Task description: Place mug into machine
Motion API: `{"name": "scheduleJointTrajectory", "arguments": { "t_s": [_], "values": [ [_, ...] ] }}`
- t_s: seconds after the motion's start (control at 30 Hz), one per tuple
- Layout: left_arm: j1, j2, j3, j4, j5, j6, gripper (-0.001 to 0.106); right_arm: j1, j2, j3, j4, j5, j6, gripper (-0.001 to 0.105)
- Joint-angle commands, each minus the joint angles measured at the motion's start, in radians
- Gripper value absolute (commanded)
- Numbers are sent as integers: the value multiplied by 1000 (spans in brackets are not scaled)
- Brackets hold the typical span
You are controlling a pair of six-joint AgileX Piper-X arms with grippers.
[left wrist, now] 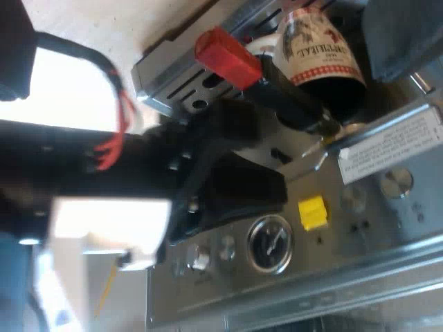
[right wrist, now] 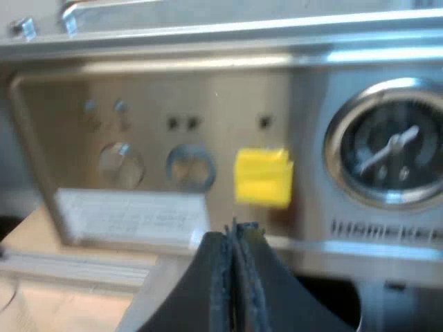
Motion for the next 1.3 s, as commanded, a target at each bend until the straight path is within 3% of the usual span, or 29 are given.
{"name": "scheduleJointTrajectory", "arguments": {
  "t_s": [0.03,0.67,0.87,1.1,1.13,1.17,1.2,1.27,1.3],
  "values": [
    [-5,-6,-7,-11,6,-3,98,-30,22,-43,-7,2,-21,0],
    [-5,-6,-7,-11,26,-3,98,-141,82,-101,-9,-7,-17,0],
    [-5,-6,-7,-18,26,-3,98,-98,63,-103,13,-94,-20,0],
    [-5,-6,-7,-47,26,-3,98,-43,26,-103,79,-99,-20,0],
    [-5,-6,-7,-57,26,-3,98,9,-38,-103,218,-95,-3,25],
    [-5,-6,-7,-63,26,-3,98,14,-55,-103,263,-95,10,37],
    [-5,-6,-7,-66,26,-3,98,16,-63,-103,269,-95,12,41],
    [-5,-6,-12,-77,26,-23,98,24,-108,-103,366,-95,33,62],
    [-5,-3,-16,-78,26,-34,98,24,-120,-103,387,-95,33,64]
  ]
}}
